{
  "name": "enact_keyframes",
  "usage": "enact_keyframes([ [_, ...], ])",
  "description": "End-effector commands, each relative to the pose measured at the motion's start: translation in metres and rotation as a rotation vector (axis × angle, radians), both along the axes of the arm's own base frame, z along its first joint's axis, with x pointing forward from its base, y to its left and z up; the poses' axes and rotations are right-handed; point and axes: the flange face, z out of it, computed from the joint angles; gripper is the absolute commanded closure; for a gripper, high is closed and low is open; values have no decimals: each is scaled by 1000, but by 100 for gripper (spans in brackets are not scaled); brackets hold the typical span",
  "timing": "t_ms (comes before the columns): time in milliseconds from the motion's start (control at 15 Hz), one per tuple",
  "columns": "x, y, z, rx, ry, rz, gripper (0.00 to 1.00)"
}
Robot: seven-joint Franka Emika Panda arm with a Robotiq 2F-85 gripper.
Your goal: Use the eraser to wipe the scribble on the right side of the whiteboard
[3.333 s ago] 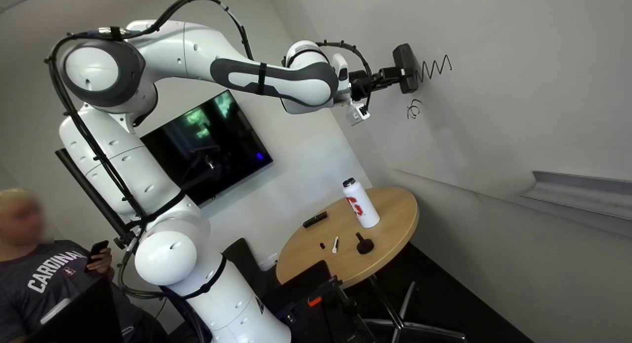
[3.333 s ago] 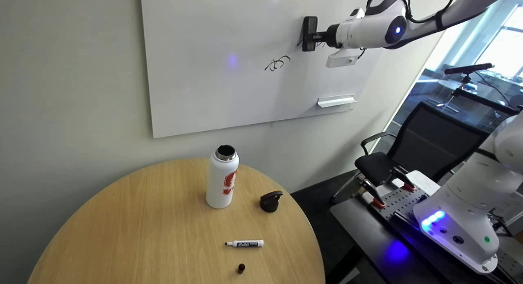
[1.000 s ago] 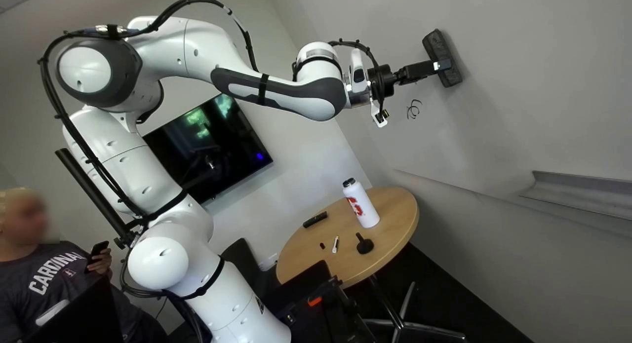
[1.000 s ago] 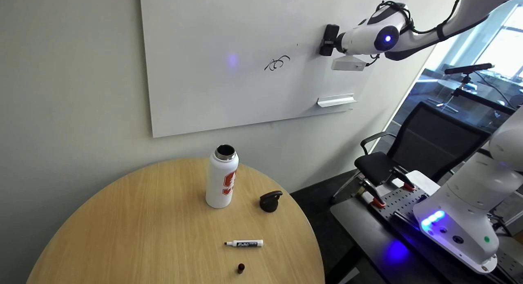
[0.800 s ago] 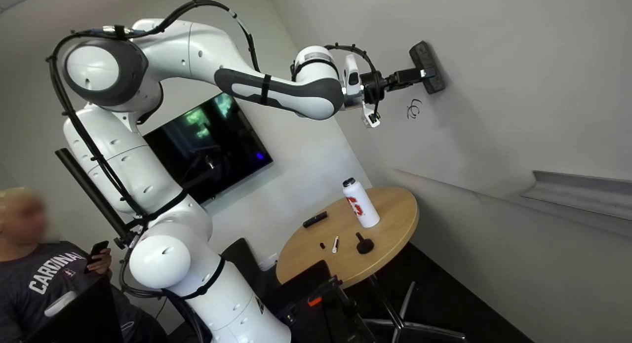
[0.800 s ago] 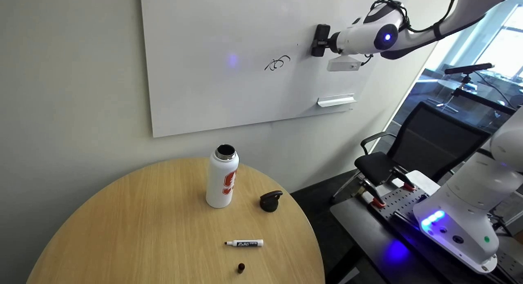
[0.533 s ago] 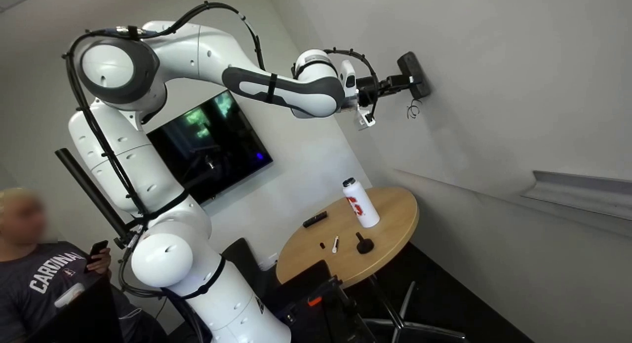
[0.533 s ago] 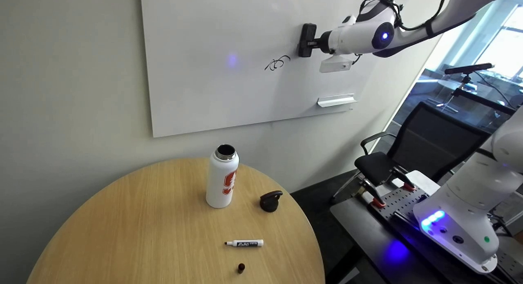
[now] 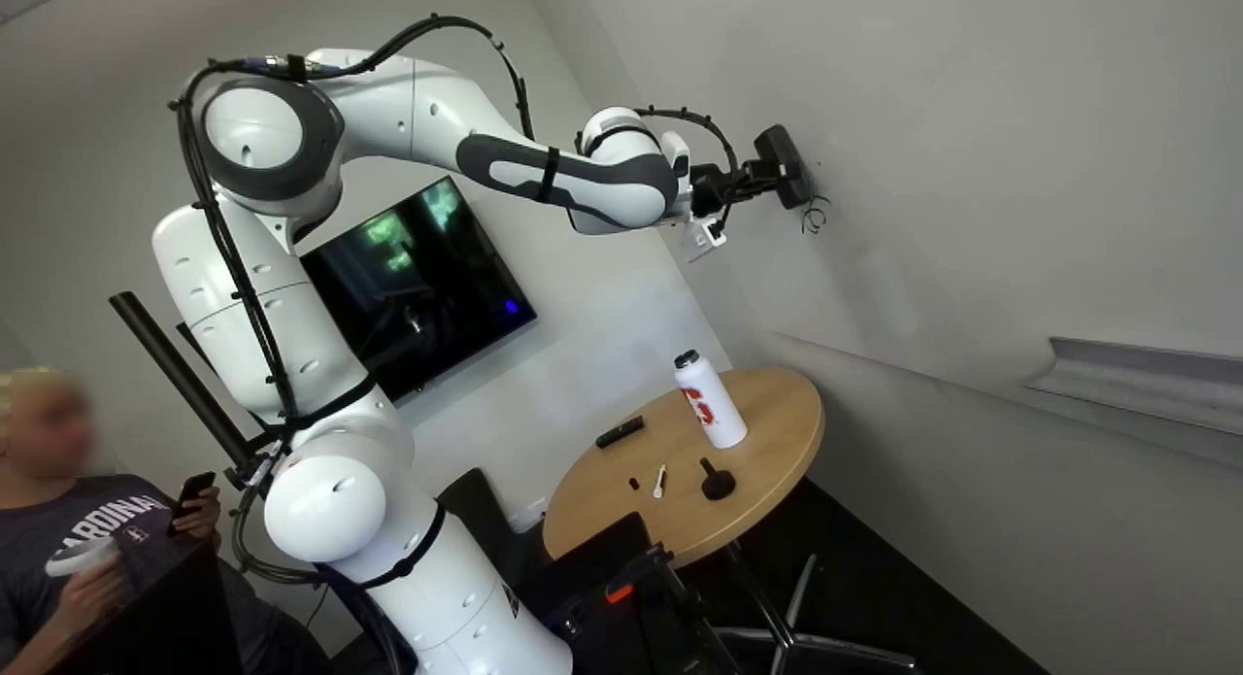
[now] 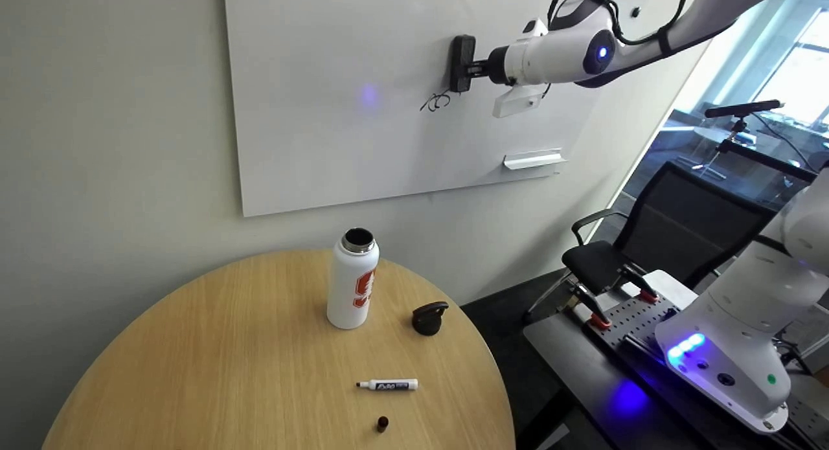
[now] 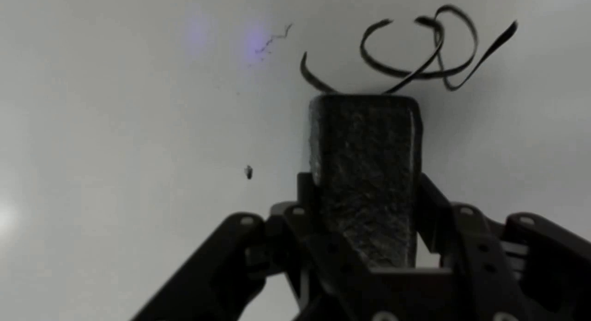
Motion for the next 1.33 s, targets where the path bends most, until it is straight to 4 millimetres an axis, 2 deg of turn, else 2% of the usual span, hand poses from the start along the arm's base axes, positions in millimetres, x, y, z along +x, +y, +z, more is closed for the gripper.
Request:
enact_keyframes([
  [0,-27,-22,7,-66,146,89,72],
  [200,-70,-47,-9,-150,263,163,72],
  [333,-94,-54,-26,-198,334,234,72],
  [533,-122,-49,-56,-257,426,360,72],
  [667,-134,-43,-85,-317,493,416,72],
  [733,-120,-44,-71,-282,454,364,72],
  [800,-126,-44,-79,-288,476,373,47],
  [1133,-122,-43,-76,-283,469,367,47],
  [1200,-122,-37,-80,-272,479,405,72],
  [1267,-127,-23,-85,-263,491,481,72],
])
